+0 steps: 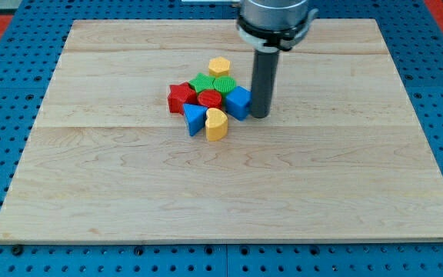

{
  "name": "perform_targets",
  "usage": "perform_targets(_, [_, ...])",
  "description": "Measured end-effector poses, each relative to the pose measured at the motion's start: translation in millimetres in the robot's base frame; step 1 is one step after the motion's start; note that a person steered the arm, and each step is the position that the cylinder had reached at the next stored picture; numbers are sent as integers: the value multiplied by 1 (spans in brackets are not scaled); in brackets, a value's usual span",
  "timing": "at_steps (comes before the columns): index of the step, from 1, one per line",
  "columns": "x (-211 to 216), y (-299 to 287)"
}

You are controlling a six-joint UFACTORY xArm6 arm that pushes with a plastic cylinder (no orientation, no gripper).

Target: Point your arm at yellow hexagon

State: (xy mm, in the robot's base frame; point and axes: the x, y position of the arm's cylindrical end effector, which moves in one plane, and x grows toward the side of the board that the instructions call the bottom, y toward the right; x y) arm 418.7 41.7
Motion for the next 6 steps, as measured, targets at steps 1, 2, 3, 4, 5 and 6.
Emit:
perform_targets(1, [-13,28])
perform_targets(2, [-87,118])
perform_targets(3, [-191,157])
perform_targets(4, [-227,123])
perform_targets(5, [-184,49])
perform_targets(6, [-143,-32])
